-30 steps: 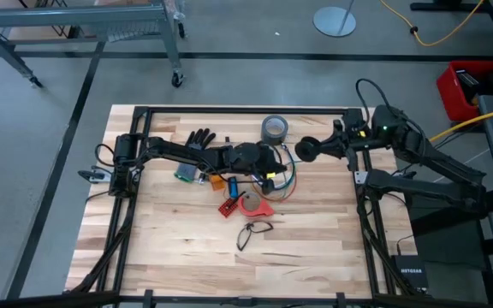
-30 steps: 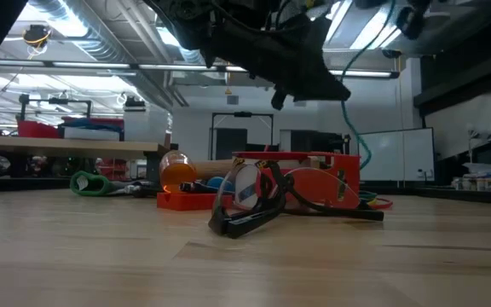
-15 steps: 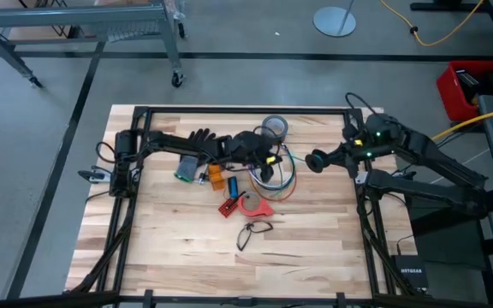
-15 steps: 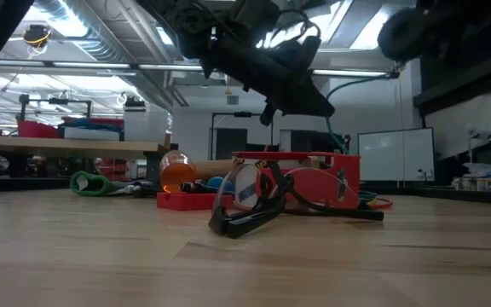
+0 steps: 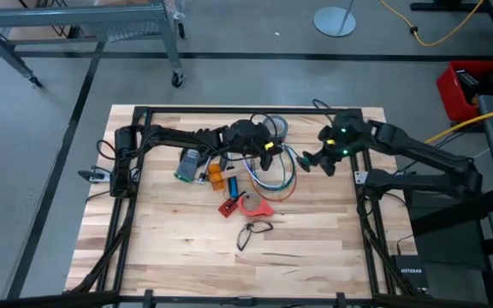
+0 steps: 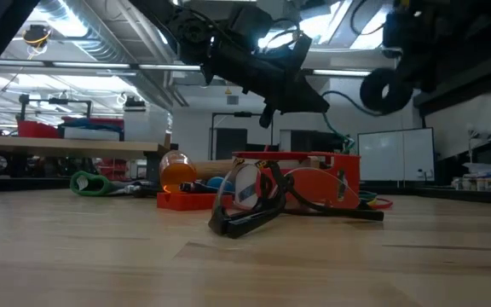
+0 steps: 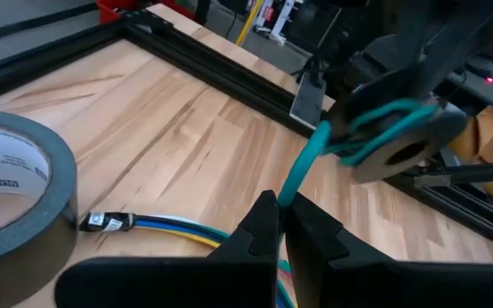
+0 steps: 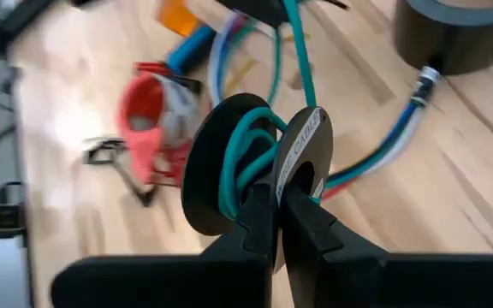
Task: Coil cords
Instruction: Coil the green wire on the spool
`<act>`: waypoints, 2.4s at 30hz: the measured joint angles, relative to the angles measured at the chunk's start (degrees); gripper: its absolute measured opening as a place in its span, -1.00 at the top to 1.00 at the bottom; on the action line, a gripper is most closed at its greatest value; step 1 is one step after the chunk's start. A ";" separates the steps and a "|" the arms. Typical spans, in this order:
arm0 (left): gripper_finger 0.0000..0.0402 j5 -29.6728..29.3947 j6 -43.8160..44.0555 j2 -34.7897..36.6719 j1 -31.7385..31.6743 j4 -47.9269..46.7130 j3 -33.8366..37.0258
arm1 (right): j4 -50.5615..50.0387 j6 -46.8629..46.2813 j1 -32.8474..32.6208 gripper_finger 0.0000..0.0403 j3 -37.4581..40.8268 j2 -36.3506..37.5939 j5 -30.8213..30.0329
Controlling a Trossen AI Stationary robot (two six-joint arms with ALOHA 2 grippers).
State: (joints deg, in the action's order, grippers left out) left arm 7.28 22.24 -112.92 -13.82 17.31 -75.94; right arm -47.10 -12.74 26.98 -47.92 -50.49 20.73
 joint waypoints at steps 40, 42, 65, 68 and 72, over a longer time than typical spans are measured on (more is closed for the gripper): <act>1.00 3.15 -5.79 0.00 4.61 -2.99 -0.04 | 31.24 -9.93 0.02 0.94 -2.94 -14.81 -7.67; 1.00 1.73 -7.68 0.00 4.87 -4.08 -0.07 | 27.99 -9.40 0.00 0.94 -4.59 -13.93 -7.63; 0.73 -11.17 -24.16 -0.09 7.03 3.99 0.09 | 11.04 -6.48 0.09 0.94 -14.58 -9.70 -2.11; 0.71 -11.29 -24.19 -0.09 7.36 4.21 0.09 | 12.09 -6.46 0.09 0.94 -14.58 -9.70 -2.03; 0.74 -11.29 -24.93 -0.09 7.85 4.21 0.09 | 13.34 -6.46 0.07 0.94 -14.58 -9.72 -1.53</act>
State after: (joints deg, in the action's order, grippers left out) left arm -4.01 -2.70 -113.01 -5.97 21.52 -75.85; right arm -33.76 -19.20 27.05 -62.50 -60.20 19.20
